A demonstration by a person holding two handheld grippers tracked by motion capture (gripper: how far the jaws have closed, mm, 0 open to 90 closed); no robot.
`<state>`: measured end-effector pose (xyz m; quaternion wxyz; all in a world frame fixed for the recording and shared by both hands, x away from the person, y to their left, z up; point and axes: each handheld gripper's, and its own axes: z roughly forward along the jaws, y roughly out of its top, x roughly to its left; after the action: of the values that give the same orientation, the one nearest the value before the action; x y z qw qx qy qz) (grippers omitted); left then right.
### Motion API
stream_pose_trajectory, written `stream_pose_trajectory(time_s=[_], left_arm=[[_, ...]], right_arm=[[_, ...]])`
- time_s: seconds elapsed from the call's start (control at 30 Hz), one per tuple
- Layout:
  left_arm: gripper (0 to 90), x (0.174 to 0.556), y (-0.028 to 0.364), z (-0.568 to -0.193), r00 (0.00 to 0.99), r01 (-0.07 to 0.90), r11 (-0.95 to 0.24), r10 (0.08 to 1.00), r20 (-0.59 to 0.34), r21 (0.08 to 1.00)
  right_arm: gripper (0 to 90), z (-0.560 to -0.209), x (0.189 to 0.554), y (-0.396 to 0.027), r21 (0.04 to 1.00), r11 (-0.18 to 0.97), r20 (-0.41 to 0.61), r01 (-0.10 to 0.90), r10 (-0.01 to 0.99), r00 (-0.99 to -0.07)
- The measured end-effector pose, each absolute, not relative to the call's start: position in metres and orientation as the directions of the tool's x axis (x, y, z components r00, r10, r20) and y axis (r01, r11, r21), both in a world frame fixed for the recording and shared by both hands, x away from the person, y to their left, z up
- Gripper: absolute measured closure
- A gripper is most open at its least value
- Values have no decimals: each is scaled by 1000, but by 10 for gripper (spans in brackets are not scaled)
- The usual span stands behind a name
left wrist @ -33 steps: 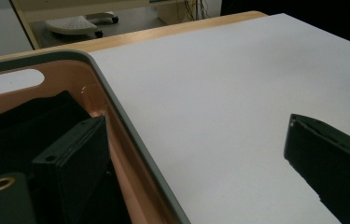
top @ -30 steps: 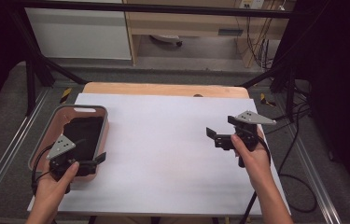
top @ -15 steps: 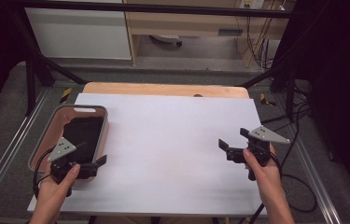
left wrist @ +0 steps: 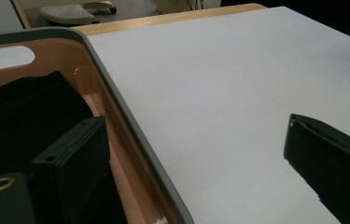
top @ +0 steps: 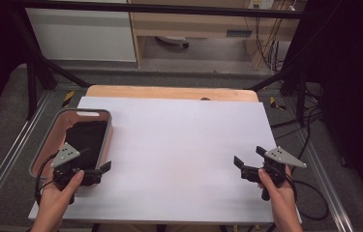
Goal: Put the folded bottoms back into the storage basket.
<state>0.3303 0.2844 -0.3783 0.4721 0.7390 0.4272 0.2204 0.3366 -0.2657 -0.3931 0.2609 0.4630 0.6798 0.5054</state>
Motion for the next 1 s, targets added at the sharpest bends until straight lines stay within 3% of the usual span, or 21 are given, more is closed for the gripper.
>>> stream_pose_trajectory(time_s=[1.0], left_arm=[[71,331,282,-380,555,435,-213,829,-74,875]], right_arm=[[52,-430,316,-260,916,61,131,396,889,-439]])
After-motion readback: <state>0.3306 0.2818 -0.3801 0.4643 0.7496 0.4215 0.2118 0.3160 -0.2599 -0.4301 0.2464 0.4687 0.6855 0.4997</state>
